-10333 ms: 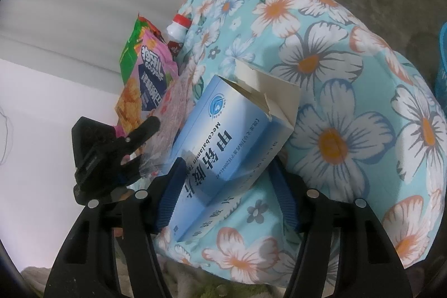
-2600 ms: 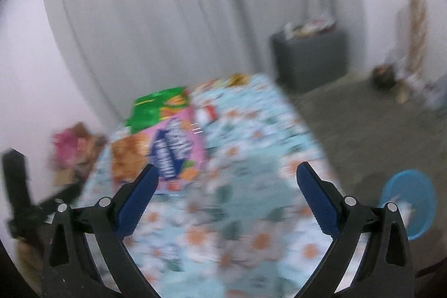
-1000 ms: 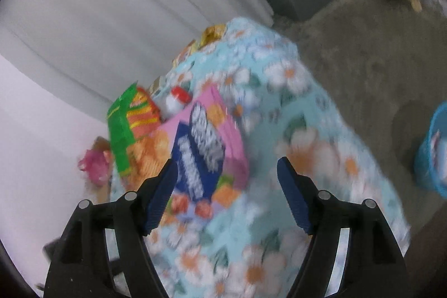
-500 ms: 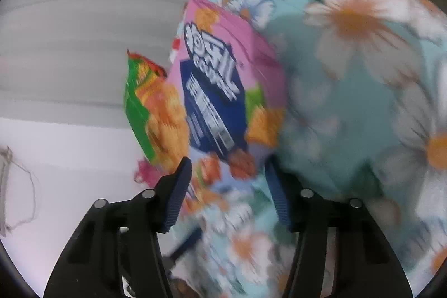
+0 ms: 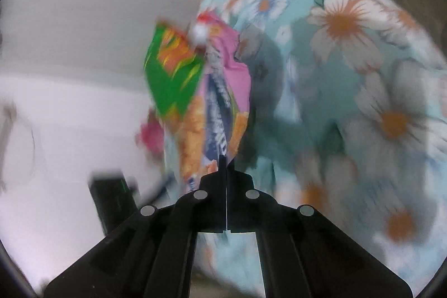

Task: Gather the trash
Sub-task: 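Lift the pink bag with the right tool while the left tool approaches the green snack bag, then grasp the green snack bag with the left tool while the right tool holds the pink bag, then carry the green and pink bags over the blue wastebasket with both tools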

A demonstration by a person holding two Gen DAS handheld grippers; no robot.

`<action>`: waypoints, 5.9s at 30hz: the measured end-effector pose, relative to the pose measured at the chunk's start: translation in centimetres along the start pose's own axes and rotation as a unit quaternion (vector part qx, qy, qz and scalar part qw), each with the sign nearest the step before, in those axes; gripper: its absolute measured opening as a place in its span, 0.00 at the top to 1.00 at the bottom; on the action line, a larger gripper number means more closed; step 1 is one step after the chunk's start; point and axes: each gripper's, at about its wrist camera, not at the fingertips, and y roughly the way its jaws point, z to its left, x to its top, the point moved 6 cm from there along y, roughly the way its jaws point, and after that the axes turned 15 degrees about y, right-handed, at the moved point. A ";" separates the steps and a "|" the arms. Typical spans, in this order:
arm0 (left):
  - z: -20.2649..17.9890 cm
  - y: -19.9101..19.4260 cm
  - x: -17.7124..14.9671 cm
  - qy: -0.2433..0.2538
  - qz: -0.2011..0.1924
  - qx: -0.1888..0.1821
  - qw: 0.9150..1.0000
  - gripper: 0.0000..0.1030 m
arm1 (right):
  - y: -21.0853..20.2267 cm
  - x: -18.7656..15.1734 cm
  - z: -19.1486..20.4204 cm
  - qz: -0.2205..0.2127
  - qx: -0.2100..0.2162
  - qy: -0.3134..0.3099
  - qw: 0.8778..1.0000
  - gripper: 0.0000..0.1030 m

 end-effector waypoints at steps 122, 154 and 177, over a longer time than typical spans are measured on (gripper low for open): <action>-4.6 3.3 9.1 0.249 -0.041 0.005 0.968 0.41 | 1.1 -4.0 -3.5 -0.126 -0.080 0.016 0.989 0.97; -6.2 5.5 6.6 0.257 -0.031 0.073 0.963 0.98 | -0.8 -4.4 -5.5 -0.142 0.048 0.072 0.986 1.00; -11.0 4.3 8.5 0.297 -0.065 0.056 0.951 0.98 | -4.7 -3.5 -7.9 -0.215 0.115 0.072 0.967 1.00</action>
